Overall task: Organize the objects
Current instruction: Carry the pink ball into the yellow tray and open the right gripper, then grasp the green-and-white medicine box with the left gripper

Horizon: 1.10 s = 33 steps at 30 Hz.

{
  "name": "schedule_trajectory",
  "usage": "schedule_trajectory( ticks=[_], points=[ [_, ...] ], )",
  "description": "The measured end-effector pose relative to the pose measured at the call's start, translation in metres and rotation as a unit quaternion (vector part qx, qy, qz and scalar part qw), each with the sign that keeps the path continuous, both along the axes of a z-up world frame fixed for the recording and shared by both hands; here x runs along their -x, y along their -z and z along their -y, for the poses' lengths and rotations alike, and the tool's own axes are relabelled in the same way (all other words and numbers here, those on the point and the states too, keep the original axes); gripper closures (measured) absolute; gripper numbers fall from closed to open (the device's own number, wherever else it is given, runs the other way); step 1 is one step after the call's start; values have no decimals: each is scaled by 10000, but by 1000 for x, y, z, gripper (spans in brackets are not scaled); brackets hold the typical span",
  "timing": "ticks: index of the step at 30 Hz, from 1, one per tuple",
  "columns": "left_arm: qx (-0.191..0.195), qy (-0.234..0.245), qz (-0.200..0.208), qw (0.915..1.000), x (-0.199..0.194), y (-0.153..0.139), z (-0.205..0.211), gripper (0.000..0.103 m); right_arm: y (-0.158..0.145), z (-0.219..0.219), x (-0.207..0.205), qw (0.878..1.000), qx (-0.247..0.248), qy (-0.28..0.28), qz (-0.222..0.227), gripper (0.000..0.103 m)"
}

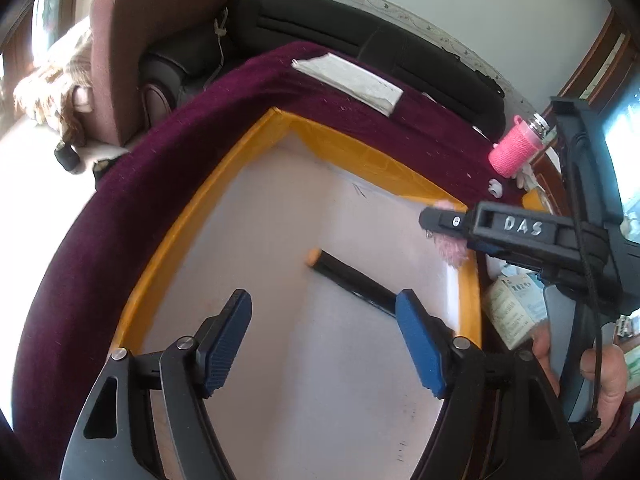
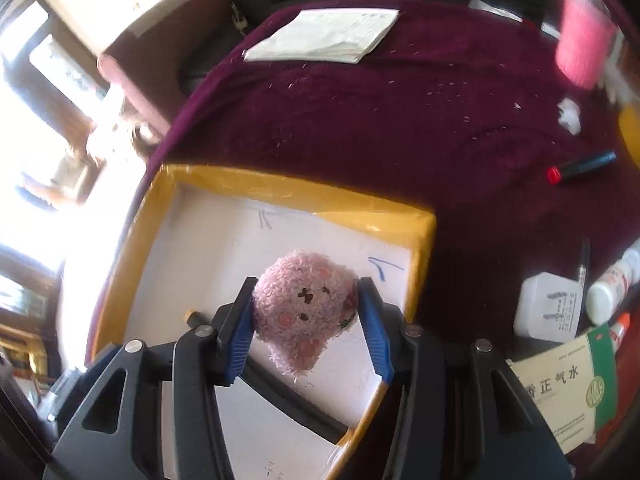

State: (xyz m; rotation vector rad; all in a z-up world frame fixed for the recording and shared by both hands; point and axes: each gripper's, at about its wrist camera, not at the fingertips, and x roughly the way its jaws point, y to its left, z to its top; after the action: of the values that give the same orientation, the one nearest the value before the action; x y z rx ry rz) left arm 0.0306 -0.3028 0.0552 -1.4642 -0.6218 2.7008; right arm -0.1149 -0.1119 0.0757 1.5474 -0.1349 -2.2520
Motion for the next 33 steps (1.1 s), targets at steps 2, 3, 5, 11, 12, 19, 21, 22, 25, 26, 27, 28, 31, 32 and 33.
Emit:
schedule_trajectory(
  ticks=[2,3,5,11,12,19,21,22,25,26,27,28,31,32,33],
  points=[
    [-261,75,228,9994,8,11,-11,34,-7,-12,-3,9998,181,88,-36,55],
    [-346,75,307,9989,11,15,-13,34,-11,-20,-6,9994,305,117,-85,51],
    [-650,11,534,9965,20,27,-20,34,-18,-25,-3,9988,447,147,-117,41],
    [-550,-313,441,9970,31,27,-34,34,-27,-30,6,9957,902,194,72,35],
    [-516,-345,455,9970,34,27,-35,34,-34,-34,1,9955,922,207,-51,35],
    [-722,-437,642,9944,85,26,-43,34,-77,-109,-52,9949,538,295,-799,35],
    [-663,-398,554,9955,92,14,-47,34,-86,-141,-69,9935,356,472,-977,35],
    [-600,-326,388,9969,91,3,-53,34,-91,-160,-80,9914,195,625,-1137,35],
    [44,287,-309,9991,71,-36,-93,31,-108,-212,-120,9756,-367,1051,-1890,12],
    [235,520,-466,9973,64,-42,-107,28,-109,-226,-131,9692,-529,1206,-2082,7],
    [421,799,-597,9941,59,-46,-124,27,-107,-241,-141,9644,-643,1376,-2166,4],
    [742,1260,-695,9868,53,-48,-149,27,-101,-256,-147,9627,-686,1561,-2099,4],
    [1347,2170,-763,9638,54,-41,-202,27,-75,-294,-160,9700,-235,1820,-1597,4],
    [1388,2320,-781,9596,59,-37,-215,27,-66,-302,-162,9721,-16,1849,-1442,4],
    [1420,2379,-741,9580,65,-34,-224,27,-58,-310,-165,9731,169,1898,-1297,4]
  ],
)
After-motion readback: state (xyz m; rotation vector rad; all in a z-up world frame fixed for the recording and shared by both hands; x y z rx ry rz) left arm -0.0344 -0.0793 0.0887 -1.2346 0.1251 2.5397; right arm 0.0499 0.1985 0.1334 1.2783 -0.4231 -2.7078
